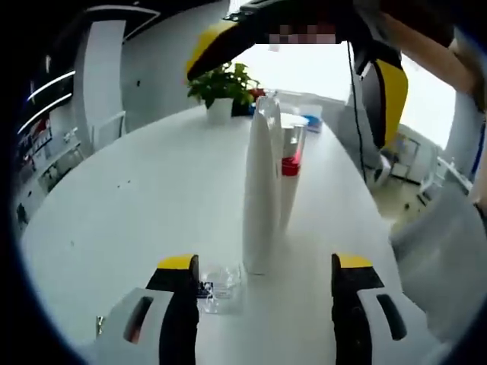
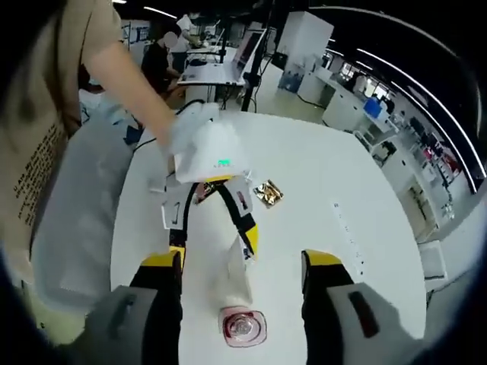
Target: Arrange the skincare products in the storage area until every visible bottle or jar stands upright without overlapping.
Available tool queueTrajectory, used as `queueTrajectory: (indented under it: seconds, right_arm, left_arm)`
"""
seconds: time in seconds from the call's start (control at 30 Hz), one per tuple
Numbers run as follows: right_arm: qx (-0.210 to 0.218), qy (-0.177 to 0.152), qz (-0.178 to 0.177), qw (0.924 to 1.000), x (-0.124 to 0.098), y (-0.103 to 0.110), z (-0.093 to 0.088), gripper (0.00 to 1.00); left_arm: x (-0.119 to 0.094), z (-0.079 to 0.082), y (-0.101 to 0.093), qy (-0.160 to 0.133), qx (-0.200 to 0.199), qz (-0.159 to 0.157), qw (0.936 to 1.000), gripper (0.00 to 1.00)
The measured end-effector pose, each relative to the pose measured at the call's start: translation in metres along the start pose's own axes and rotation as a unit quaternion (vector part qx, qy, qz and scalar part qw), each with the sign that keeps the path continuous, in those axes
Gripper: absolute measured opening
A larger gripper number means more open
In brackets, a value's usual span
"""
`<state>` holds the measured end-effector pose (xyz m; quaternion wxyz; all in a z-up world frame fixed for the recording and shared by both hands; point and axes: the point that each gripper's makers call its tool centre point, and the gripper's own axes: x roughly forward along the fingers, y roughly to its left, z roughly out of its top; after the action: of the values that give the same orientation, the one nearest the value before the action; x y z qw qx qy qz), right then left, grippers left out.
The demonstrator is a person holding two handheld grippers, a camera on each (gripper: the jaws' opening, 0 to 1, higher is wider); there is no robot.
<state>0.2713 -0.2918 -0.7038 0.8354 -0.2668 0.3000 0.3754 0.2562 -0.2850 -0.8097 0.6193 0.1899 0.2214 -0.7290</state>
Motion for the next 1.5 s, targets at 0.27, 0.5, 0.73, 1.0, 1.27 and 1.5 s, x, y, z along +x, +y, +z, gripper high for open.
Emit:
queueTrajectory:
  seconds: [0.27,0.5,0.73,1.0,1.27,1.5]
  right_arm:
    - [0.060,-0.035,-0.050,0.9963,-0.016,0.001,-0.005,0.78]
    - [0.098,-0.047,-0.095,0.9896,-0.027,0.009,-0.012,0.95]
    - [0.122,-0.063,-0.110,0.9844,-0.037,0.029,-0.011,0.99]
    - [0.143,-0.069,-0.124,0.9795,-0.041,0.051,-0.015,0.99]
    - [0.207,-0.113,-0.151,0.9600,-0.048,0.063,-0.017,0.99]
    - [0.232,-0.122,-0.162,0.9514,-0.050,0.081,-0.026,0.99]
  left_arm:
    - [-0.017,-0.007,-0.004,0.010,-0.035,0.022,0.9991,0.79]
    - [-0.033,-0.009,-0.012,0.004,-0.060,0.040,0.9974,0.86]
    - [-0.053,-0.013,-0.020,-0.010,-0.094,0.059,0.9938,0.90]
    - [-0.076,-0.021,-0.028,-0.023,-0.123,0.090,0.9881,0.97]
    - [-0.104,-0.028,-0.036,-0.037,-0.137,0.122,0.9823,0.97]
    - [-0.128,-0.043,-0.046,-0.042,-0.157,0.153,0.9748,0.97]
